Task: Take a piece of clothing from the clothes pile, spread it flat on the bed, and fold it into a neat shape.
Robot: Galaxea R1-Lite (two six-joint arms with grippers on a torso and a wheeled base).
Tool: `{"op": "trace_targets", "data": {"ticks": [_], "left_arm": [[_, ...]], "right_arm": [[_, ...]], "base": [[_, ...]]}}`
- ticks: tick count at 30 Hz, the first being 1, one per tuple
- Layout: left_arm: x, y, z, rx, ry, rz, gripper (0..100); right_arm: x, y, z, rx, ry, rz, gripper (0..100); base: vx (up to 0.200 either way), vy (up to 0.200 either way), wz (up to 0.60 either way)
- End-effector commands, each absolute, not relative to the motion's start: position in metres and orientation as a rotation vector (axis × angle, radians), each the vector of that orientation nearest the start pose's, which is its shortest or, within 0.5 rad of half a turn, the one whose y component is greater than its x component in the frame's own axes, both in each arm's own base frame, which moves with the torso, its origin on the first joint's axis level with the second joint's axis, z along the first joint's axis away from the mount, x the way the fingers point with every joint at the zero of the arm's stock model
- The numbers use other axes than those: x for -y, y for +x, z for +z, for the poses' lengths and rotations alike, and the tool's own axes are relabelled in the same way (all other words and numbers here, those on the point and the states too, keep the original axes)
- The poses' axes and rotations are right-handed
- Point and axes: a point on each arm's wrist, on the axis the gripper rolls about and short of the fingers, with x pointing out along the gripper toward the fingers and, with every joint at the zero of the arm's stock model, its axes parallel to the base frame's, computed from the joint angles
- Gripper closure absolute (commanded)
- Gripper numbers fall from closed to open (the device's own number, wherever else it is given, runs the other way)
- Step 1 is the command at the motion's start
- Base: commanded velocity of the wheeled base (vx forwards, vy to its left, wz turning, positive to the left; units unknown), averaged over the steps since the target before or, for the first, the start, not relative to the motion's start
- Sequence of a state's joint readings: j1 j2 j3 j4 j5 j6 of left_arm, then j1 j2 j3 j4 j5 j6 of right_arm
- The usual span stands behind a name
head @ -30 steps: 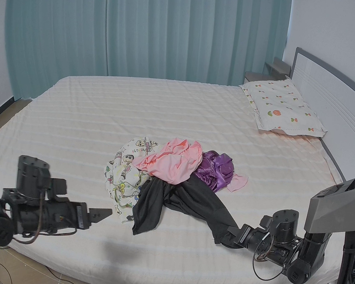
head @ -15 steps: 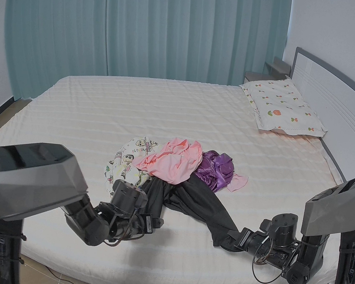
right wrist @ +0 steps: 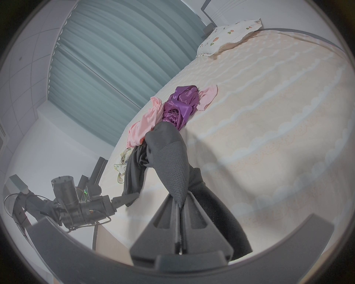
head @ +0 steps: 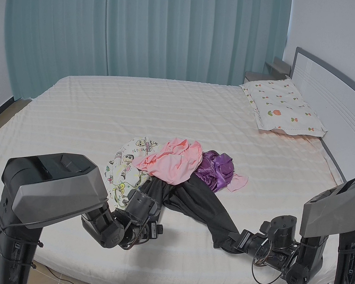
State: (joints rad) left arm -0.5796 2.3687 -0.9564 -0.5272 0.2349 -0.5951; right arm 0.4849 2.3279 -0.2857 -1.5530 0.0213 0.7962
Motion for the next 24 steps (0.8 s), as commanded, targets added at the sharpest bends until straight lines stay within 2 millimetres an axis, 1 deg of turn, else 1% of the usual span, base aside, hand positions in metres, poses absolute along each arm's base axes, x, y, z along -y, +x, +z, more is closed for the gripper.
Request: {"op": "trace_targets", "data": {"ticks": [1,3,7,11,13,15,21,22,24], "left_arm": [[0.201,0.324,0.003,-0.807,-0.242,-0.081,0],[0.201,0.323,0.008,-0.803,-0.244,-0.082,0],[0.202,0.325,0.005,-0.805,-0.239,-0.081,0],[0.202,0.325,-0.014,-0.842,-0.215,-0.065,0],[0.202,0.326,-0.018,-0.849,-0.211,-0.059,0],[0.203,0.327,-0.029,-0.867,-0.199,-0.052,0],[0.208,0.338,-0.029,-0.833,-0.206,-0.030,0],[0.207,0.341,-0.036,-0.820,-0.184,0.008,0],[0.207,0.344,-0.039,-0.809,-0.178,0.029,0]], "right_arm": [[-0.133,0.252,-0.019,-0.633,0.655,0.281,100],[-0.133,0.252,-0.019,-0.634,0.654,0.282,100],[-0.133,0.252,-0.019,-0.626,0.651,0.267,100],[-0.133,0.252,-0.020,-0.626,0.651,0.265,100],[-0.134,0.252,-0.020,-0.627,0.650,0.267,100],[-0.133,0.252,-0.019,-0.624,0.651,0.264,100],[-0.133,0.252,-0.019,-0.624,0.650,0.264,100],[-0.133,0.252,-0.019,-0.625,0.650,0.264,100],[-0.134,0.252,-0.020,-0.625,0.648,0.264,100]], "base": [[0.000,0.000,0.00],[0.000,0.000,0.00],[0.000,0.000,0.00],[0.000,0.000,0.00],[0.000,0.000,0.00],[0.000,0.000,0.00],[0.000,0.000,0.00],[0.000,0.000,0.00],[0.000,0.000,0.00]]}}
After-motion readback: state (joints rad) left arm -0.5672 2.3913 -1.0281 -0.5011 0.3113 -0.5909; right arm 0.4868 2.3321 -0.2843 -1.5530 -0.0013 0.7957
